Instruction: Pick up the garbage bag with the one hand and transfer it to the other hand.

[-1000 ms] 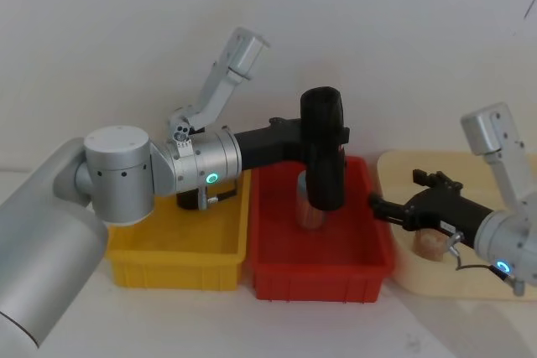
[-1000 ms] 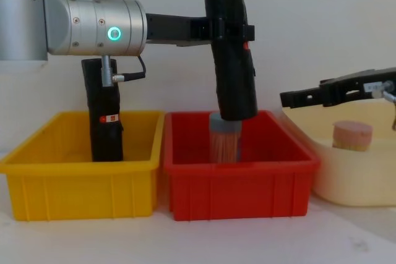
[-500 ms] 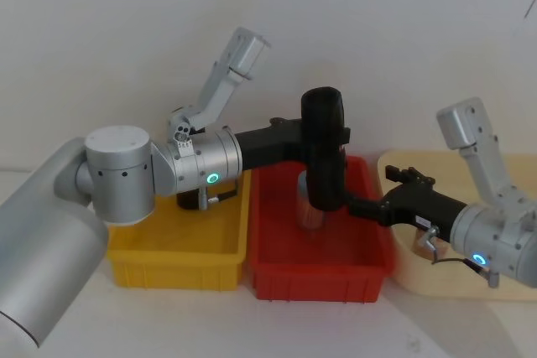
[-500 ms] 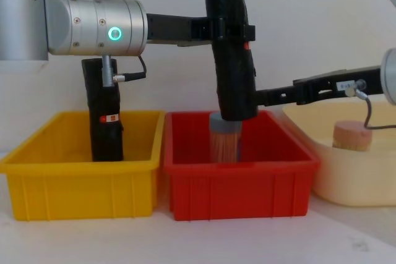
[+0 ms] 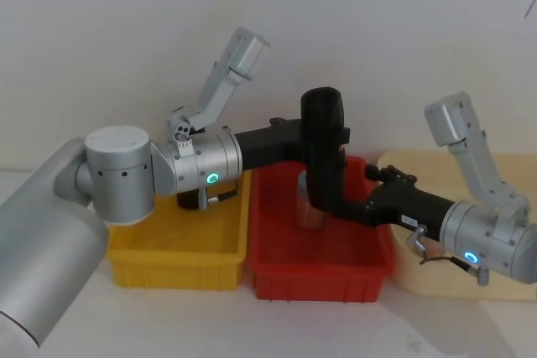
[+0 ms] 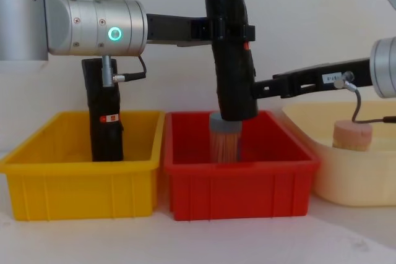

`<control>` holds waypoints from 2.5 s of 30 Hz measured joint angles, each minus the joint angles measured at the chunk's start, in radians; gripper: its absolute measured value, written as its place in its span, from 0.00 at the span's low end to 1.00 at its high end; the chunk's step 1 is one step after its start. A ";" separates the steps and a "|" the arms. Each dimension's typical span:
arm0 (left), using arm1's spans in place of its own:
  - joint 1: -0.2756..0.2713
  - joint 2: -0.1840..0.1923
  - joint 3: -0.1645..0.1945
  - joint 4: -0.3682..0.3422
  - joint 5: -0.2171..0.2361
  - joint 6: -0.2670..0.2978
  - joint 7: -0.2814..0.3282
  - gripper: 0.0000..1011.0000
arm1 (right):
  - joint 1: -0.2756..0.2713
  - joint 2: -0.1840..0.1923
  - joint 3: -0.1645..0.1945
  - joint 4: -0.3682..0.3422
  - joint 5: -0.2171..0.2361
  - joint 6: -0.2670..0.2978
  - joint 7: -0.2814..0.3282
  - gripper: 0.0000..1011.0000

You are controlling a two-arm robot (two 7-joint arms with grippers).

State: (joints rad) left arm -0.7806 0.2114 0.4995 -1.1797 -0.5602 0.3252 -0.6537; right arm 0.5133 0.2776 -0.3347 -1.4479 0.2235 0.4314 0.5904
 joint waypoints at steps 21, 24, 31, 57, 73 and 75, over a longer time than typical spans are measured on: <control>0.000 0.000 0.000 0.000 0.000 0.000 0.000 0.37 | 0.026 -0.019 -0.052 0.033 -0.001 0.015 -0.009 0.99; 0.000 0.000 0.000 0.000 0.000 0.000 0.000 0.37 | 0.036 -0.030 -0.059 0.054 -0.007 0.010 -0.024 0.99; 0.000 0.000 0.000 0.000 0.000 0.000 0.000 0.37 | 0.061 -0.058 -0.070 0.100 -0.018 0.001 -0.059 0.99; 0.000 0.000 0.000 0.000 0.000 0.000 0.000 0.37 | 0.122 -0.121 -0.079 0.203 -0.018 -0.029 -0.131 0.78; 0.000 0.000 0.000 0.000 0.000 0.000 0.000 0.37 | 0.128 -0.126 -0.082 0.212 -0.014 -0.032 -0.138 0.59; 0.000 0.000 0.000 0.000 0.000 0.000 0.000 0.40 | 0.127 -0.125 -0.081 0.212 -0.014 -0.032 -0.140 0.59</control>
State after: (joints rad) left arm -0.7805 0.2114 0.4996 -1.1799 -0.5604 0.3252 -0.6540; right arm 0.6408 0.1522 -0.4162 -1.2362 0.2098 0.3999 0.4506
